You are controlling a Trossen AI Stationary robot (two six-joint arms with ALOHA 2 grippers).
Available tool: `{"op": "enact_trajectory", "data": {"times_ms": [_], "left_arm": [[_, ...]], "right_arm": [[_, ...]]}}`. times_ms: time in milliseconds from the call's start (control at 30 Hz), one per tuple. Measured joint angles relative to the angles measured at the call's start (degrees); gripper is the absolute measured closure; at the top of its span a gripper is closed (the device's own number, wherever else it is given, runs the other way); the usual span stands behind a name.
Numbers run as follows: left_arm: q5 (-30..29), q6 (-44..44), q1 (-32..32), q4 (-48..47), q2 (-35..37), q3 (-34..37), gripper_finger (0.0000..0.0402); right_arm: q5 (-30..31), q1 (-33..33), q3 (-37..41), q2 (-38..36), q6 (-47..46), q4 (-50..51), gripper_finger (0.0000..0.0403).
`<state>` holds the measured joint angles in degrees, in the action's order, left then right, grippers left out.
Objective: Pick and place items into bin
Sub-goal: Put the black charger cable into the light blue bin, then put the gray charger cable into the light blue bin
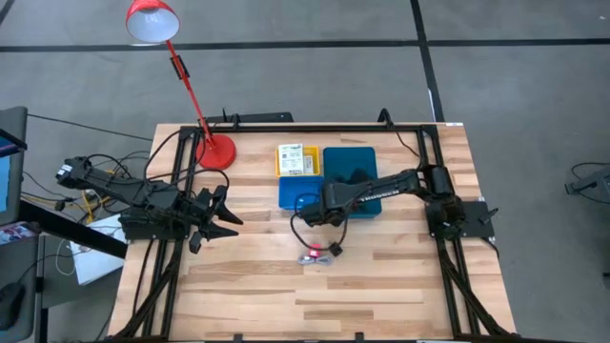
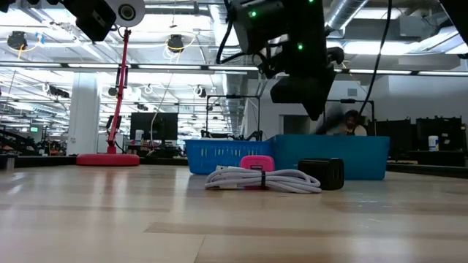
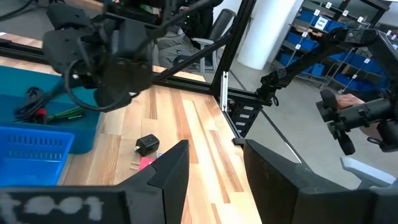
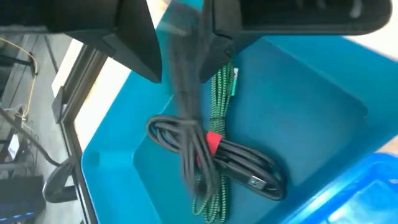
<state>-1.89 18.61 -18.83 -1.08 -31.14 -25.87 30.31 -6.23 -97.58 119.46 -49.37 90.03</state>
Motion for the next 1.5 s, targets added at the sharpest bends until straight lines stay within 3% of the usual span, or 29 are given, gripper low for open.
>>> {"op": "enact_trajectory", "data": {"times_ms": [433,833,1100,1500], "left_arm": [[0.0,0.0,0.0,0.0,0.0,0.0,0.0260],[0.0,0.0,0.0,0.0,0.0,0.0,0.0260],[0.0,0.0,0.0,0.1,0.0,0.0,0.0260],[0.0,0.0,0.0,0.1,0.0,0.0,0.0260]], "right_arm": [[0.3,-7.0,0.0,0.0,-1.7,-2.8,0.0256],[-4.8,-17.5,0.0,0.0,11.6,-26.6,0.0246],[-5.1,-19.0,1.6,0.0,11.9,-33.8,0.0248],[-6.4,-20.0,3.0,0.0,9.0,-35.2,0.0249]]}}
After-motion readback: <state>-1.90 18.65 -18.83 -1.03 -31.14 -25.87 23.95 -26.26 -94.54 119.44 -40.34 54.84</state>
